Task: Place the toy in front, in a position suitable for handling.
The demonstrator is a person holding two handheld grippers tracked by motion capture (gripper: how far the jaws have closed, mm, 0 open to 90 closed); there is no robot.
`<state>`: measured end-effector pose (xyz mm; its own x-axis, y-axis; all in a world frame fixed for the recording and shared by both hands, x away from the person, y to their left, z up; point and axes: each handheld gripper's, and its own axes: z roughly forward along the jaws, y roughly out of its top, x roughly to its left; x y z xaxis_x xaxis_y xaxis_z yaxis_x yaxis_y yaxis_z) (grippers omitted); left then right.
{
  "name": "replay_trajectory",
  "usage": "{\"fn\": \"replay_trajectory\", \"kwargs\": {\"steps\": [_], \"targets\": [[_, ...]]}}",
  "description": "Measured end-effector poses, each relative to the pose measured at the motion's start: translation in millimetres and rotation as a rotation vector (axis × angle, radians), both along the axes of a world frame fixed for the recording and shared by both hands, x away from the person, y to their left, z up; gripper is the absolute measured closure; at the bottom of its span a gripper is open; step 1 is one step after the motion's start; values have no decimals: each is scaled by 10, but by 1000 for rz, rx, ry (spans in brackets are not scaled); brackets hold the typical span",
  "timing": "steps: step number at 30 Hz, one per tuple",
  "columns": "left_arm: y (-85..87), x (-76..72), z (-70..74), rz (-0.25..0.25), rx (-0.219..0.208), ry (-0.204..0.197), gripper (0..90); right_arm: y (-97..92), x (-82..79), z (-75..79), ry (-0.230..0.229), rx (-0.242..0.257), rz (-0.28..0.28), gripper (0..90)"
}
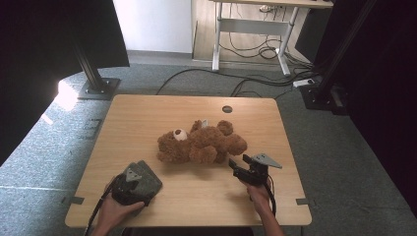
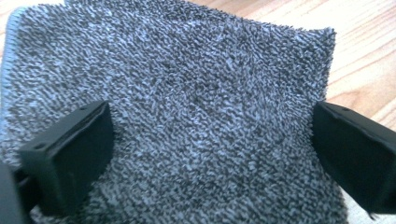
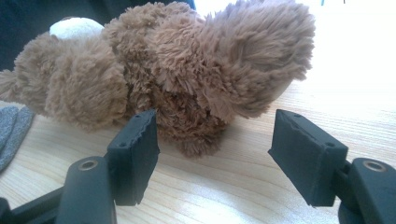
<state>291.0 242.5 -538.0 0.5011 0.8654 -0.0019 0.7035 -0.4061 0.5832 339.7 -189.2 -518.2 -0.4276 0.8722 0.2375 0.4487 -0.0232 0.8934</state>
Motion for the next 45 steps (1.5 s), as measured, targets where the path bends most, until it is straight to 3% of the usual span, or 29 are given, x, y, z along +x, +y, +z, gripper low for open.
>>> {"fn": "replay_trajectory", "kwargs": {"steps": [1,2,3,6,12,27,31,33,39,45], "targets": [[22,0,8,4,-6,-10,78,3,-3,1,1,-2,-1,314],[52,1,17,11,-13,-24,218,2,-2,3,-1,-4,-2,315],[87,3,19,18,-21,-43,218,2,-2,3,-1,-4,-2,315],[160,7,11,34,-39,-81,451,-8,0,9,0,-2,-8,317],[177,35,-4,38,-41,-122,591,-29,4,14,2,3,-20,319],[208,90,-27,17,-50,-149,606,-72,9,14,5,13,-42,323],[229,112,-35,12,-67,-149,584,-77,12,11,7,13,-43,323],[253,132,-33,20,-95,-134,585,-82,14,9,8,15,-44,323],[294,153,-27,28,-120,-119,645,-97,16,8,11,25,-50,323],[285,162,-25,36,-100,-129,715,-98,23,0,15,27,-54,323]]}}
